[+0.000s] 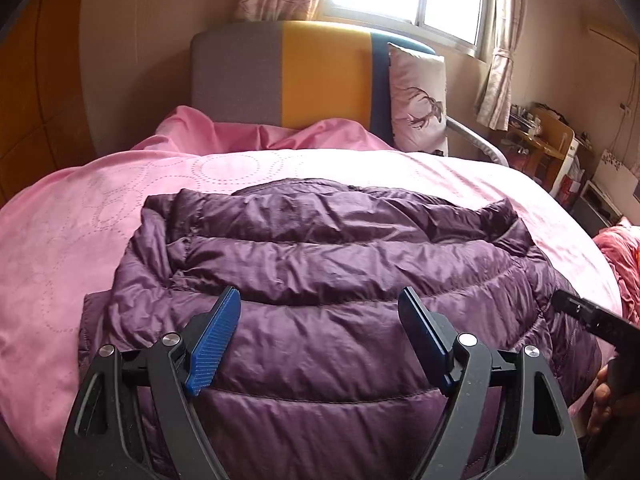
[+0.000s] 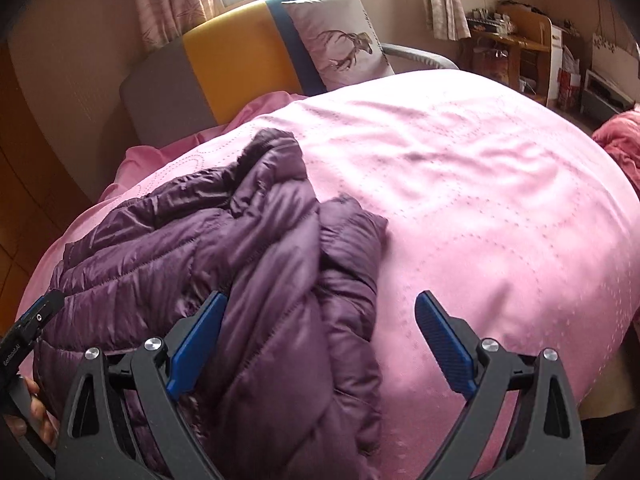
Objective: Fold large clothes
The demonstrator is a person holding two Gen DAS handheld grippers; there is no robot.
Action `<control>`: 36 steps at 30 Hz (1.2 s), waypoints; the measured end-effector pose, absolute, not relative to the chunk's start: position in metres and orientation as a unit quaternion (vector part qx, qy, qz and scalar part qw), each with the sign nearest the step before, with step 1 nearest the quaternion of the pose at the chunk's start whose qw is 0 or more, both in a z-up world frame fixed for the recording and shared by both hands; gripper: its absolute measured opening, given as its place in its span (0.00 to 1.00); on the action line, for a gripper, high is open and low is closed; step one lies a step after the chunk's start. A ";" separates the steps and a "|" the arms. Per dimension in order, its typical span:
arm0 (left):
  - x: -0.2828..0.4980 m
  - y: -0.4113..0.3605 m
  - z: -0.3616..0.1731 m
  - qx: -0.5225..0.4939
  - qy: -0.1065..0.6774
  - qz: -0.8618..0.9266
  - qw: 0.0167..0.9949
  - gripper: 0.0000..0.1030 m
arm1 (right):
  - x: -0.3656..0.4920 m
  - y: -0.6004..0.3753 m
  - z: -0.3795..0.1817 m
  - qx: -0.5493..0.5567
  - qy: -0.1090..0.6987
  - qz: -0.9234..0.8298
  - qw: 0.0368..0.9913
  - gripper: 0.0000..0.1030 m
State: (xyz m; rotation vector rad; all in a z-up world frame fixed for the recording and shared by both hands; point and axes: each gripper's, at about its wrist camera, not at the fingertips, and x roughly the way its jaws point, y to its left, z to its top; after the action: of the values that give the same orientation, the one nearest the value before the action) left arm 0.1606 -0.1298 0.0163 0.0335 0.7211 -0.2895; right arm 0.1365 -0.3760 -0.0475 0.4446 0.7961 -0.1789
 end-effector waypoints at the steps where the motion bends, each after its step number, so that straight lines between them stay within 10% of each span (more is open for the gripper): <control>1: 0.160 -0.133 0.016 0.017 0.352 -0.144 0.925 0.78 | 0.133 -0.380 -0.052 0.226 0.385 -0.084 0.891 0.93; 36: 0.172 -0.144 -0.001 -0.020 0.380 -0.215 0.900 0.77 | 0.107 -0.402 -0.049 0.281 0.383 -0.055 0.878 0.94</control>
State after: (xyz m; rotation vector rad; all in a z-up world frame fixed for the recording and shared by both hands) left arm 0.1723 -0.1439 -0.0006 -0.0422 0.7857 -0.4444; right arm 0.1073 -0.4018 -0.0487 0.5858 0.7978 -0.1141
